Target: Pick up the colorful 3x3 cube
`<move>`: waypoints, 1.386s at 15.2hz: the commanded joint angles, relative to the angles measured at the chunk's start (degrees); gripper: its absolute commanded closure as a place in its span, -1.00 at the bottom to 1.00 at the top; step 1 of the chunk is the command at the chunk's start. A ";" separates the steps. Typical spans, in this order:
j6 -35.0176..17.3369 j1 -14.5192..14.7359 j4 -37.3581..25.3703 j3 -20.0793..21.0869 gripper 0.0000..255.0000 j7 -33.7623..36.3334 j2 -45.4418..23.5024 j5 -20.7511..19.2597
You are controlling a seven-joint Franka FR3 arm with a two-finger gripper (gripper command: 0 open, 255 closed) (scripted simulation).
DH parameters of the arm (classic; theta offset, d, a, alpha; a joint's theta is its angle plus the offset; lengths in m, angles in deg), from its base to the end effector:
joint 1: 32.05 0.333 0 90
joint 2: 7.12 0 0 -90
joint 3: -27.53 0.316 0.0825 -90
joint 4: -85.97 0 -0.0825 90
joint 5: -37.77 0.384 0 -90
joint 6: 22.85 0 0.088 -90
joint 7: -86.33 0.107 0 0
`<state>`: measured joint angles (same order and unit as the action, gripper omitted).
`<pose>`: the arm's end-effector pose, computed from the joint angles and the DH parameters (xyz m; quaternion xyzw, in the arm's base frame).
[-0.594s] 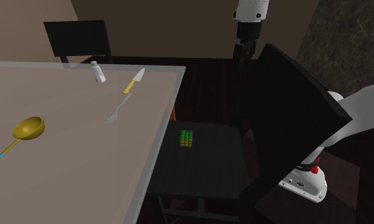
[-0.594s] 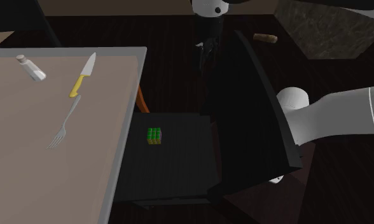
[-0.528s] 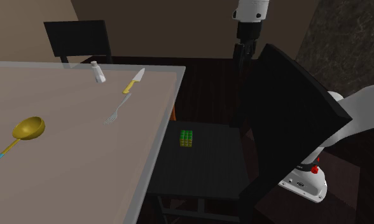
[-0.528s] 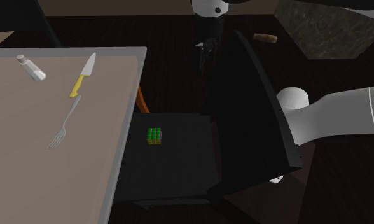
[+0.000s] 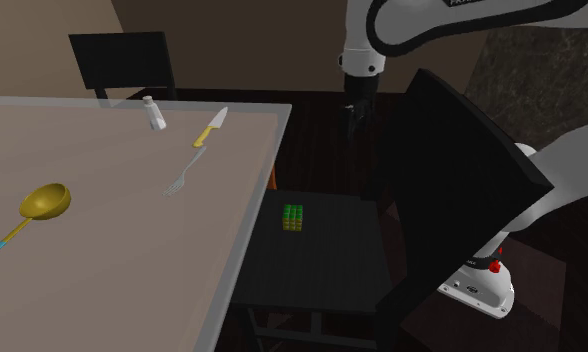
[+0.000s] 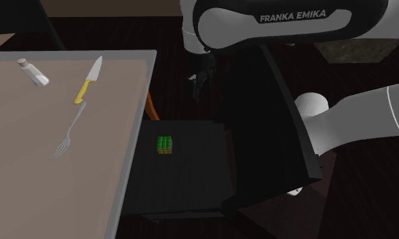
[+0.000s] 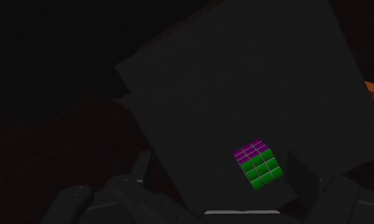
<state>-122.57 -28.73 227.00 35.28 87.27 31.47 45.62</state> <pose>0.3348 0.0836 0.5158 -0.9976 -0.0593 0.0275 0.0227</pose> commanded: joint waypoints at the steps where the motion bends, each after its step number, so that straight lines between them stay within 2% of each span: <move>1: -4.01 0.49 1.78 1.37 -1.00 0.69 -1.90 0.55; 11: -24.07 2.16 4.19 9.29 -1.00 6.24 -18.58 1.07; 15: -31.54 2.18 2.82 12.24 -1.00 9.70 -27.29 -1.18; 19: -38.10 2.22 0.13 14.44 -1.00 14.56 -36.82 -5.88; 21: -39.38 2.33 0.05 14.47 -1.00 15.28 -38.28 -6.74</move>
<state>-160.99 -26.50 227.31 49.54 101.81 -5.58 39.56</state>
